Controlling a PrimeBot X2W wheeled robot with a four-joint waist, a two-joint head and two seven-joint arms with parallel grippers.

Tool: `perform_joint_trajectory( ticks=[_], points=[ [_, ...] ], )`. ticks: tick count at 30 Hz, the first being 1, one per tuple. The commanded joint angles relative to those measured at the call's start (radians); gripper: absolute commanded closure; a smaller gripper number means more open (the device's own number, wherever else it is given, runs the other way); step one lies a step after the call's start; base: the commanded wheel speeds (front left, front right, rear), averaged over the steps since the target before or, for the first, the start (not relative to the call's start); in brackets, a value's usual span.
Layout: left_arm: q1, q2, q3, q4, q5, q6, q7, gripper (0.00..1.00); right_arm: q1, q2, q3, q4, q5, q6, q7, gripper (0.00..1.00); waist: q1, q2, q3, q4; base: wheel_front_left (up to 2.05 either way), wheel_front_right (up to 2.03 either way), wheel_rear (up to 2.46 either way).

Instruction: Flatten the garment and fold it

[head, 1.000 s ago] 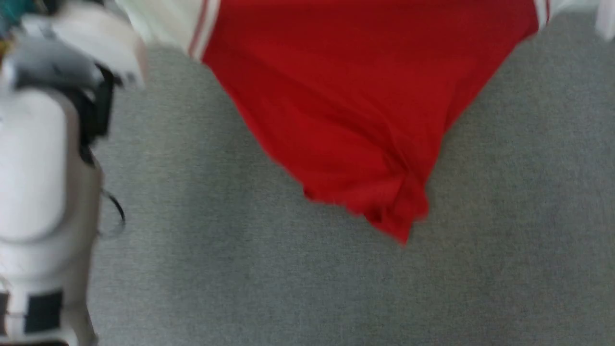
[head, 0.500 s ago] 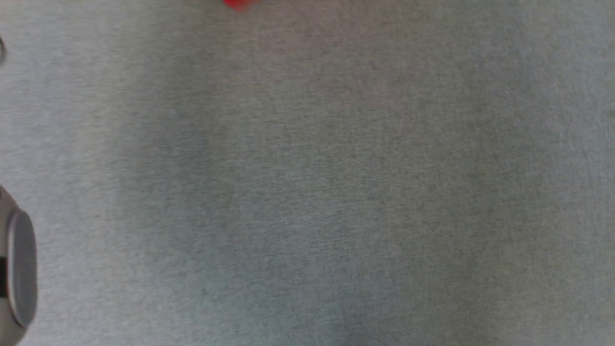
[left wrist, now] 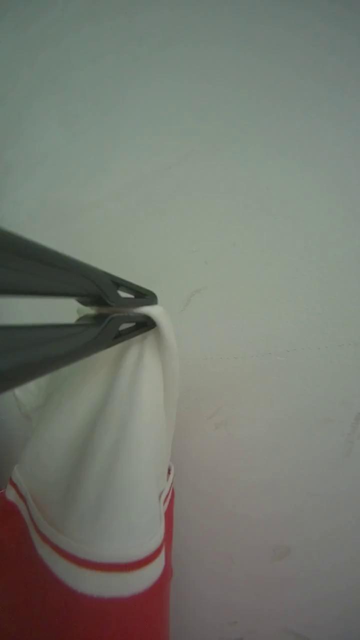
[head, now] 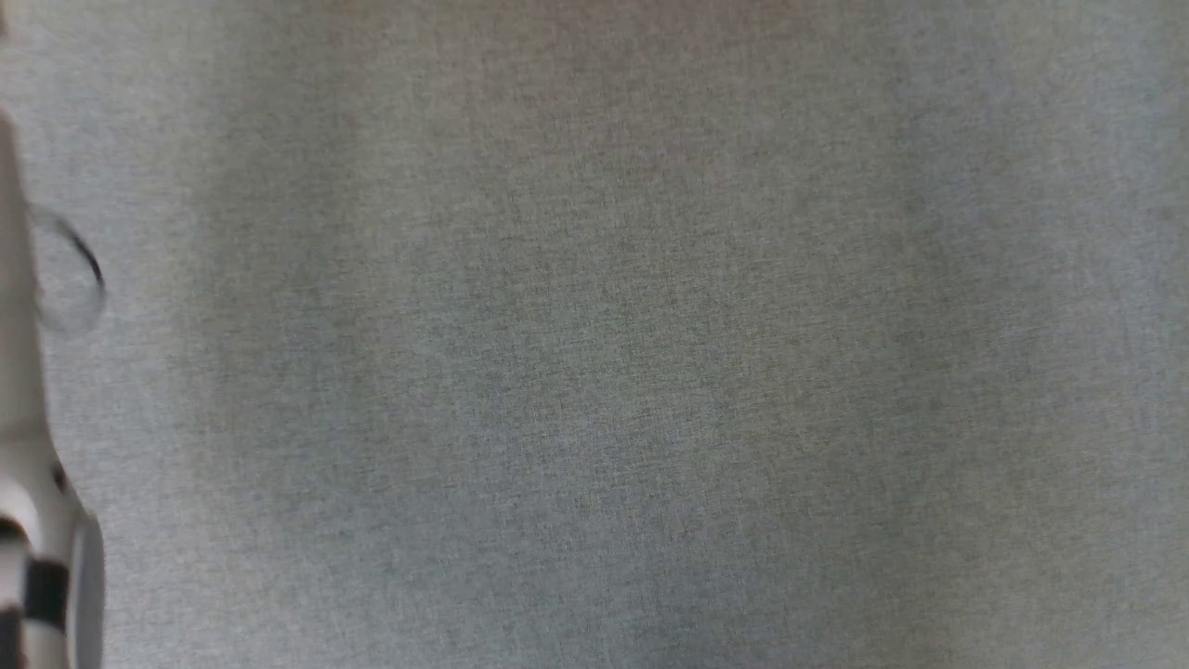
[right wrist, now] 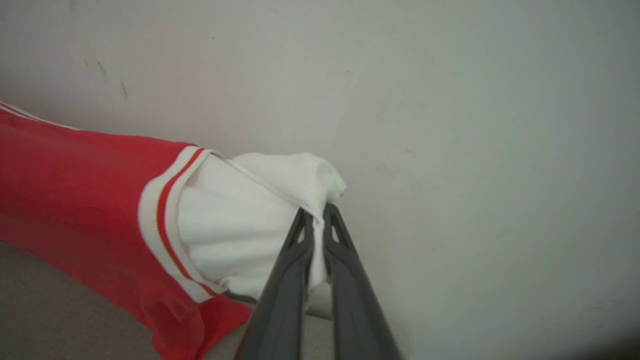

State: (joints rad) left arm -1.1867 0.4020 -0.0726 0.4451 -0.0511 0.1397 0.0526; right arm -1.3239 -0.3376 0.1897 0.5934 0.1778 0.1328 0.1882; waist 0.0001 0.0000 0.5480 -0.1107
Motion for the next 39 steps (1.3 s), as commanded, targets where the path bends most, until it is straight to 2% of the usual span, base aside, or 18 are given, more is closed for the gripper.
perform_joint_trajectory(
  ticks=[1, 5, 9, 12, 16, 20, 26, 33, 39],
  points=[
    [0.058, 0.007, 0.000, 0.003, -0.015, -0.013, 0.019, 1.00, 0.052, -0.001, 0.022, 0.005, 0.034, -0.002, -0.007, 1.00, -0.0001, 0.0000, -0.035, 0.009, 0.00, 0.00, 0.00],
    [0.249, -0.011, 0.020, -0.031, -0.090, -0.045, 0.093, 1.00, 0.214, -0.014, 0.087, -0.019, 0.146, -0.002, -0.009, 1.00, -0.0001, 0.0000, -0.097, 0.016, 0.00, 0.00, 0.00],
    [0.418, -0.027, 0.038, -0.094, -0.147, -0.058, 0.145, 1.00, 0.349, -0.034, 0.131, -0.070, 0.222, -0.002, 0.007, 1.00, -0.0001, 0.0000, -0.151, 0.022, 0.00, 0.00, 0.00],
    [0.606, -0.062, 0.055, -0.191, -0.201, -0.049, 0.202, 1.00, 0.492, -0.057, 0.145, -0.144, 0.287, -0.002, 0.022, 1.00, -0.0001, 0.0000, -0.204, 0.033, 0.00, 0.00, 0.00],
    [0.855, -0.106, 0.072, -0.310, -0.256, -0.023, 0.259, 1.00, 0.692, -0.071, 0.114, -0.252, 0.330, -0.002, 0.045, 1.00, -0.0001, 0.0000, -0.271, 0.044, 0.00, 0.00, 0.00],
    [1.052, -0.150, 0.092, -0.390, -0.307, 0.003, 0.293, 1.00, 0.876, -0.061, 0.045, -0.336, 0.316, -0.002, 0.072, 1.00, -0.0001, 0.0000, -0.325, 0.055, 0.00, 0.00, 0.00],
    [1.271, -0.188, 0.109, -0.442, -0.337, 0.045, 0.327, 1.00, 1.100, 0.013, -0.086, -0.440, 0.241, -0.002, 0.121, 1.00, -0.0001, 0.0000, -0.384, 0.063, 0.00, 0.00, 0.00],
    [1.432, -0.219, 0.104, -0.464, -0.360, 0.069, 0.365, 1.00, 1.293, 0.105, -0.199, -0.501, 0.142, -0.002, 0.190, 1.00, -0.0001, 0.0000, -0.423, 0.078, 0.00, 0.00, 0.00],
    [1.521, -0.222, 0.094, -0.460, -0.380, 0.073, 0.421, 1.00, 1.402, 0.158, -0.245, -0.514, 0.115, -0.002, 0.325, 1.00, -0.0001, 0.0000, -0.434, 0.089, 0.00, 0.00, 0.00]
  ],
)
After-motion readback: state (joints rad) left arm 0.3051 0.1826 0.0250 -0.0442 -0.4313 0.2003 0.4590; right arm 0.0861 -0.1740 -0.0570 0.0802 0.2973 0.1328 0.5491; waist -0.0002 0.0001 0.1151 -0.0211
